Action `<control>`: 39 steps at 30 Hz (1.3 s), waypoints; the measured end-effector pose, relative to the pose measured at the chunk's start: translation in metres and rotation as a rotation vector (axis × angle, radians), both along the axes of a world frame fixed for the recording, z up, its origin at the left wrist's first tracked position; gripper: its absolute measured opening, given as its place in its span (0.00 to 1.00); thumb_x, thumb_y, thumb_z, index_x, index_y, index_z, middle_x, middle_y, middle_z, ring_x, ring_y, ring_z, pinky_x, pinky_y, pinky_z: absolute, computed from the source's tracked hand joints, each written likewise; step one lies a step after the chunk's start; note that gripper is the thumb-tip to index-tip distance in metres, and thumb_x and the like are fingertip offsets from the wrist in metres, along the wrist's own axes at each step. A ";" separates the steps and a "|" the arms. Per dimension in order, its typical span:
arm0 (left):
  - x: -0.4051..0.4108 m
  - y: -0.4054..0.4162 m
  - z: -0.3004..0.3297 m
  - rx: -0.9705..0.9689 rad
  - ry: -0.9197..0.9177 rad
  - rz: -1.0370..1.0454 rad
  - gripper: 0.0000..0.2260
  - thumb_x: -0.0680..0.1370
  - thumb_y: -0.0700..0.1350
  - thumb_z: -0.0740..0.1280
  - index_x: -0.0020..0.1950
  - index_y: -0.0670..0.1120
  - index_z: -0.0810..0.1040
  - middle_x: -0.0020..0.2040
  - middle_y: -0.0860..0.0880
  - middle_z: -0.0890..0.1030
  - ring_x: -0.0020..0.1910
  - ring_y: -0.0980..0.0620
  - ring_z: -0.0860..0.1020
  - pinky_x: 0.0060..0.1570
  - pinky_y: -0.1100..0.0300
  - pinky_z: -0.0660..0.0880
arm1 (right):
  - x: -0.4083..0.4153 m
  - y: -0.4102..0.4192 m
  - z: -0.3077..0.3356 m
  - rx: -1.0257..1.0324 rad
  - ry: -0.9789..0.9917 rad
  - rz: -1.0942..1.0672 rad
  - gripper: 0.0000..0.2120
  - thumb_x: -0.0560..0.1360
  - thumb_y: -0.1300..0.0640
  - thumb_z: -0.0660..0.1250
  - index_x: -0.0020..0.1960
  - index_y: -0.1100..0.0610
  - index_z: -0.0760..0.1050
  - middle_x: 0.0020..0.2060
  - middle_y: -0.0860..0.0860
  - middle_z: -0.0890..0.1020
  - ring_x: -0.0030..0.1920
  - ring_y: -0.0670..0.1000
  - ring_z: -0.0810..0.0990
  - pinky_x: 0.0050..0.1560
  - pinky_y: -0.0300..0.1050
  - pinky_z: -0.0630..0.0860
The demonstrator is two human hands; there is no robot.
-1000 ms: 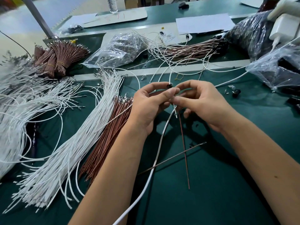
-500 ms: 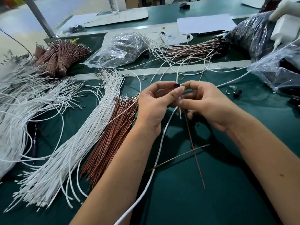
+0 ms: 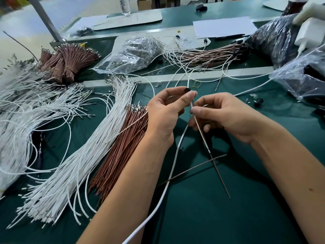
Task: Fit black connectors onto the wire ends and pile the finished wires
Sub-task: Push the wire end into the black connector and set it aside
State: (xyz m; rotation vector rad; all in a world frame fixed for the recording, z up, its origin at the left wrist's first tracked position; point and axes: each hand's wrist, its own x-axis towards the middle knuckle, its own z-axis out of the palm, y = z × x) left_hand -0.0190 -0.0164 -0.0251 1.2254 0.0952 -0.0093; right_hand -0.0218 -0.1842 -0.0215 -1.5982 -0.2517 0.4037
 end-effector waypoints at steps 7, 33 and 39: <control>-0.002 0.002 0.004 -0.134 -0.054 -0.072 0.13 0.64 0.42 0.77 0.46 0.45 0.81 0.46 0.43 0.87 0.42 0.54 0.83 0.42 0.64 0.75 | -0.002 -0.005 0.004 0.043 0.035 0.159 0.07 0.71 0.59 0.78 0.42 0.58 0.81 0.33 0.58 0.83 0.31 0.49 0.80 0.31 0.36 0.75; 0.004 0.008 -0.001 -0.030 0.000 -0.114 0.12 0.67 0.40 0.78 0.48 0.43 0.82 0.51 0.37 0.86 0.36 0.52 0.81 0.37 0.62 0.76 | -0.004 0.005 -0.001 -0.046 0.093 0.136 0.09 0.72 0.53 0.77 0.45 0.59 0.84 0.37 0.57 0.85 0.32 0.47 0.79 0.24 0.33 0.66; 0.002 0.007 -0.001 -0.040 0.002 -0.136 0.13 0.65 0.41 0.78 0.48 0.44 0.82 0.48 0.40 0.86 0.40 0.52 0.82 0.39 0.64 0.76 | -0.001 0.001 0.001 -0.080 0.071 0.135 0.13 0.69 0.53 0.75 0.42 0.64 0.82 0.33 0.57 0.83 0.29 0.46 0.75 0.23 0.33 0.64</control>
